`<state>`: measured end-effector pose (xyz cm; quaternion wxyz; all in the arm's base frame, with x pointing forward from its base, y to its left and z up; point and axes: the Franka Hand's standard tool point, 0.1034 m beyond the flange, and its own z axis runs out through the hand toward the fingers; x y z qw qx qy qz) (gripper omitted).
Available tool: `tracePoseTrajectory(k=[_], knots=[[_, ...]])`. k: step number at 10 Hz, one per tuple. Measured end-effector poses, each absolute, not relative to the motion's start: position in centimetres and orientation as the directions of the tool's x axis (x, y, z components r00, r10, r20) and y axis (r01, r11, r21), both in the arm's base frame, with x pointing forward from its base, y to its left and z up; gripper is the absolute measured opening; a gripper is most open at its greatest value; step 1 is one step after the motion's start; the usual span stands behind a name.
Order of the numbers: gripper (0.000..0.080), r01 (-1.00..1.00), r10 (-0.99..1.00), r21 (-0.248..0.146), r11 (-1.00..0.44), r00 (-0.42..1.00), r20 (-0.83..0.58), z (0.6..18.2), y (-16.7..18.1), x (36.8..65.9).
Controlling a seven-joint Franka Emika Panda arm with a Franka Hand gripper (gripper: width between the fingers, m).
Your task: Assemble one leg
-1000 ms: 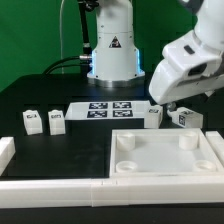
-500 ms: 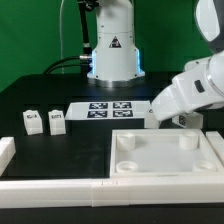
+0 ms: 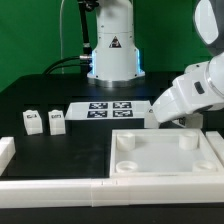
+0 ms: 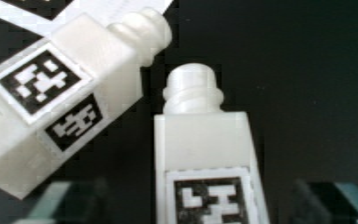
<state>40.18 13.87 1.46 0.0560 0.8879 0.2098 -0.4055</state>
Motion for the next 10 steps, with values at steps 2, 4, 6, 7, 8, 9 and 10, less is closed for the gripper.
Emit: tracePoseTrajectory(k=[2, 4, 6, 7, 8, 9, 10], knots=[[0.0284, 0.416, 0.327, -0.072, -0.906, 0.583, -0.743, 1.4, 13.7, 40.2], [0.0287, 0.416, 0.327, -0.072, -0.907, 0.583, -0.743, 1.4, 13.7, 40.2], [0.0287, 0.416, 0.327, -0.072, -0.907, 0.583, -0.743, 1.4, 13.7, 40.2], [0.0287, 0.416, 0.327, -0.072, -0.907, 0.584, -0.743, 1.4, 13.7, 40.2], [0.0287, 0.416, 0.327, -0.072, -0.907, 0.584, -0.743, 1.4, 13.7, 40.2], [0.0288, 0.415, 0.325, -0.072, -0.907, 0.579, -0.748, 1.6, 13.7, 40.2], [0.0288, 0.412, 0.314, -0.071, -0.908, 0.561, -0.766, 3.5, 13.5, 40.1]])
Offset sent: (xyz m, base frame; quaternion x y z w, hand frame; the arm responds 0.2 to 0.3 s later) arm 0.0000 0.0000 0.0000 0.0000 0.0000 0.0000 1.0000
